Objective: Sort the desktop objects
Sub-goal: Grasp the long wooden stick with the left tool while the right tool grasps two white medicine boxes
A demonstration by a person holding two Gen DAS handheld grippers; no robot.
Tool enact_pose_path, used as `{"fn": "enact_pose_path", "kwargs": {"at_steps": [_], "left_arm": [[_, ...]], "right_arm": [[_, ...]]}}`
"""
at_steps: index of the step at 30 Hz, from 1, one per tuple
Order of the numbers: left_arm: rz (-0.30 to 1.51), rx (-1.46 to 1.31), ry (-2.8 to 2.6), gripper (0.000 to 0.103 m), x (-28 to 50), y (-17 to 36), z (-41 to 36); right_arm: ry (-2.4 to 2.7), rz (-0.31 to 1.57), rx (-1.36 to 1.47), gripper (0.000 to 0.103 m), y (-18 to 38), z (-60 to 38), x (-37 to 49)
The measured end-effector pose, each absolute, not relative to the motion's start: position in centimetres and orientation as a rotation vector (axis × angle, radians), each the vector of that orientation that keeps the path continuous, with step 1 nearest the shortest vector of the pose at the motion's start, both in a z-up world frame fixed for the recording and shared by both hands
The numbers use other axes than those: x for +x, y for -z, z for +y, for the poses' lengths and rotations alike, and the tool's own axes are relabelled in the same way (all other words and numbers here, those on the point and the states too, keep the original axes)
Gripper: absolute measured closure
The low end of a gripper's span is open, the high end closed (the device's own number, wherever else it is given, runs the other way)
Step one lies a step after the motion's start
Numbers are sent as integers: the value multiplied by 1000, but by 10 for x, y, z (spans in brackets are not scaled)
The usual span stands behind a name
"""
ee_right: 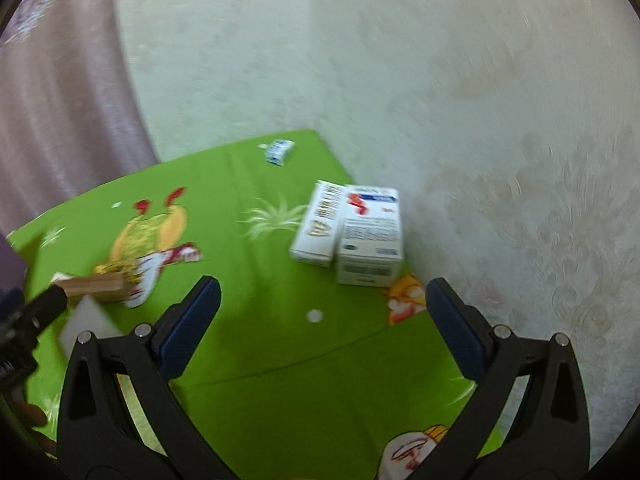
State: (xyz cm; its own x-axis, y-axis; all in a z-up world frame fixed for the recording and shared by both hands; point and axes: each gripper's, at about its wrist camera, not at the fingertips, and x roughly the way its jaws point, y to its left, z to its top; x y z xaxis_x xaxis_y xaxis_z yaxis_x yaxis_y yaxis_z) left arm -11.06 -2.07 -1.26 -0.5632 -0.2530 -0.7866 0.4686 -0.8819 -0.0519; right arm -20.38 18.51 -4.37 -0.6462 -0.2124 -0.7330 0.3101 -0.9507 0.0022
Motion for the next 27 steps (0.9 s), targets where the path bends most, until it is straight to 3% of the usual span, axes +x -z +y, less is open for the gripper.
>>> {"fn": "enact_pose_path", "kwargs": {"at_steps": [22,23,27], "left_arm": [[240,1236,2351,0,-155,42,-20],[243,1237,2357,0,-155,42,-19],[232,1234,2364,0,-158,43,-19]], "right_arm": [[2614,116,1283,2,73,180,-243],[2608,116,1282,4,74,179,-244],[2622,145,1284,28,73,179,-244]]}}
